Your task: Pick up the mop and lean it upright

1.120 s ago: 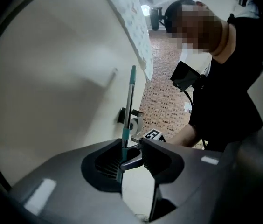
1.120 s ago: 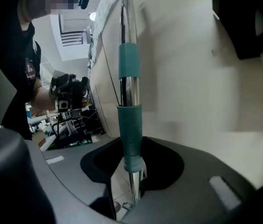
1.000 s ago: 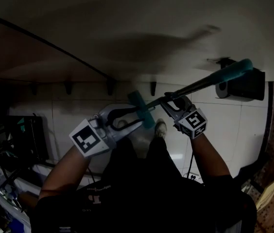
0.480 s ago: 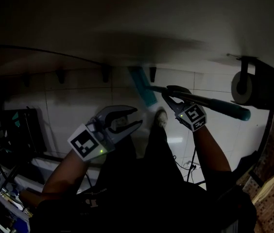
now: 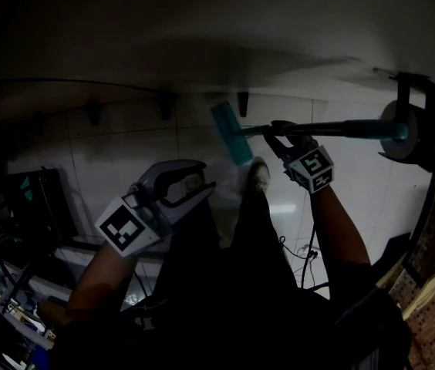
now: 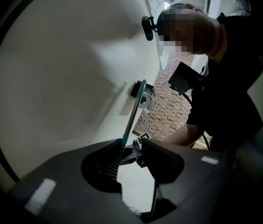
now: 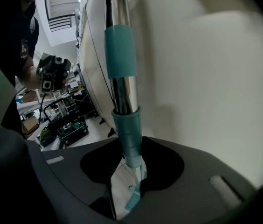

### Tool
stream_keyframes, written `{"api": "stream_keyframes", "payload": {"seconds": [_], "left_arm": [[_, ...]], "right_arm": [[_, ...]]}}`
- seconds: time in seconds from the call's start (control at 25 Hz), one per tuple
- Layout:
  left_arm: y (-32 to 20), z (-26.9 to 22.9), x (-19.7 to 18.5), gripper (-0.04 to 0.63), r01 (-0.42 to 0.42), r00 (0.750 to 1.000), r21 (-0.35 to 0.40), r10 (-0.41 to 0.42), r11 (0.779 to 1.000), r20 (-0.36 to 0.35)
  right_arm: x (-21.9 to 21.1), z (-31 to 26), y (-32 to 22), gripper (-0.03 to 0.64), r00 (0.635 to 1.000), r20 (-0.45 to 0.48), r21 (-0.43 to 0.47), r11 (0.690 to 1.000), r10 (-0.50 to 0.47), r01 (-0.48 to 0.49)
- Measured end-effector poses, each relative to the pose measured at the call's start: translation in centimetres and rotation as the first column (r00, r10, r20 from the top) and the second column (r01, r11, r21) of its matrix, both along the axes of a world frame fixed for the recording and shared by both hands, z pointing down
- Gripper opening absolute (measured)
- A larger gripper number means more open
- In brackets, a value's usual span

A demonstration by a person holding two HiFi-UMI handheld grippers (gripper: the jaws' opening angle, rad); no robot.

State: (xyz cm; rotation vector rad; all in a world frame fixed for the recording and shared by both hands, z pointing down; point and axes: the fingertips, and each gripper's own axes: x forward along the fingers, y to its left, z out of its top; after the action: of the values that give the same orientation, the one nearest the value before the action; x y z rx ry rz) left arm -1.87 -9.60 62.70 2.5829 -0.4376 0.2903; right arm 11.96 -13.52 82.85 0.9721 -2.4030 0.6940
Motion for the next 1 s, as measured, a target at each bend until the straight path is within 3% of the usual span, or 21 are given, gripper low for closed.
{"api": "stream_keyframes", "payload": {"seconds": [0.56,1.0], "left_arm": [[1.1,0.8,0.0,0.130,-0.005,1.000,-0.021,0.005,1.000,0.009],[1.3,0.8,0.1,0.130,-0.007,1.000,-0.022,0.007,1.000,0.001]], "right_arm": [[5.2,2.2,-2.1,0.143,0.984,0.035,-0.056,0.984,0.173,-0.171],[6.3,2.6,-3.9,0.158,0.964,0.030,-0.130,0.957,0.264,-0.258]]}}
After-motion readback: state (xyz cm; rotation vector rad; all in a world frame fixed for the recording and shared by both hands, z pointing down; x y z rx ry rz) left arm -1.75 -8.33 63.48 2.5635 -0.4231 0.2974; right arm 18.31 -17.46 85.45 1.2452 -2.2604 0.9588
